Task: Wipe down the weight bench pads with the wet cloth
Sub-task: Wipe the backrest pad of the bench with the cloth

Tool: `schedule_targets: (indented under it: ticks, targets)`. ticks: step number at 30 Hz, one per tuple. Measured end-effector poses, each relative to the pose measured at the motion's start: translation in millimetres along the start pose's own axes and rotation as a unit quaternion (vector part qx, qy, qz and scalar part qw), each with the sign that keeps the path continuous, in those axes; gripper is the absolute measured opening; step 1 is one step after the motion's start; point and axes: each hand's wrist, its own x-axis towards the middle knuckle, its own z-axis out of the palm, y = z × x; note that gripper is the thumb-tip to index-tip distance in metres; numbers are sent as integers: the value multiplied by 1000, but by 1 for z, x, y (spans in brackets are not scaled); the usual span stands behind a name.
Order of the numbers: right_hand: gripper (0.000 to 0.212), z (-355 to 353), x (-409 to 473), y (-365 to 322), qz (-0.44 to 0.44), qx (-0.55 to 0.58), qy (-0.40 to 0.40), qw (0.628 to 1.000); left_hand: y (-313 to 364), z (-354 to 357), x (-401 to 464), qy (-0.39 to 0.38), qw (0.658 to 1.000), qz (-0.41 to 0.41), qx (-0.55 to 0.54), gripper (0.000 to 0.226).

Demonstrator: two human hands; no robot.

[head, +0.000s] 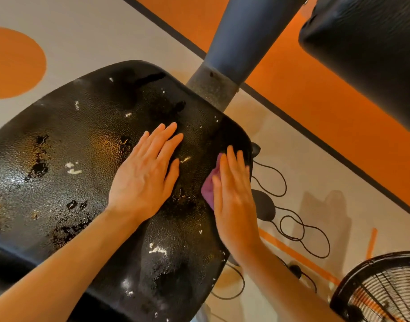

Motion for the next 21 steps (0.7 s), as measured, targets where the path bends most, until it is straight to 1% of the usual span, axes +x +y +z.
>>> schedule_targets:
  ticks: [1,3,5,6,7,8,9,11,12,14,15,16,17,19,20,21]
  targets:
    - [49,-2,21,6,15,-7,4,1000,0,0,1,-1,1000,3,0,52]
    - [48,-6,71,13,75,0,11,997,0,0,0,-4,1000,3,2,52]
    - [56,-5,87,12,102,26,15,994,0,0,1,-3,1000,3,3,52]
    - [64,-5,77,5,104,23,6,994,0,0,1,-3,1000,4,2,52]
    - [72,-5,62,-2,88,3,-9,996,0,0,1,-4,1000,4,2,52]
    - [78,-5,43,-6,63,-24,-23,997,0,0,0,-5,1000,3,3,53]
    - [78,-4,31,-6,40,-45,-33,998,0,-1,0,-5,1000,2,4,53]
    - [67,-4,48,7,10,-46,-39,998,0,-1,1,-5,1000,2,5,52]
    - [61,-3,68,12,21,-33,-25,999,0,0,1,-6,1000,3,6,52]
    - [54,-2,99,14,79,-6,10,997,-1,1,1,-8,1000,4,8,52]
    - [53,1,99,9,99,2,22,995,-1,1,1,-7,1000,3,8,52]
    - [53,5,87,0,100,-2,27,995,-1,1,1,-6,1000,2,8,52]
    - [54,7,65,-10,74,-2,16,997,0,0,1,-6,1000,1,8,52]
    - [55,7,16,-19,-6,-22,-23,999,0,-1,0,-6,1000,-2,9,53]
    - [55,3,13,-14,-43,-27,-39,998,0,-1,0,-6,1000,-4,8,53]
    - [52,1,29,-5,-59,-21,-43,997,1,-2,1,-9,1000,-3,3,53]
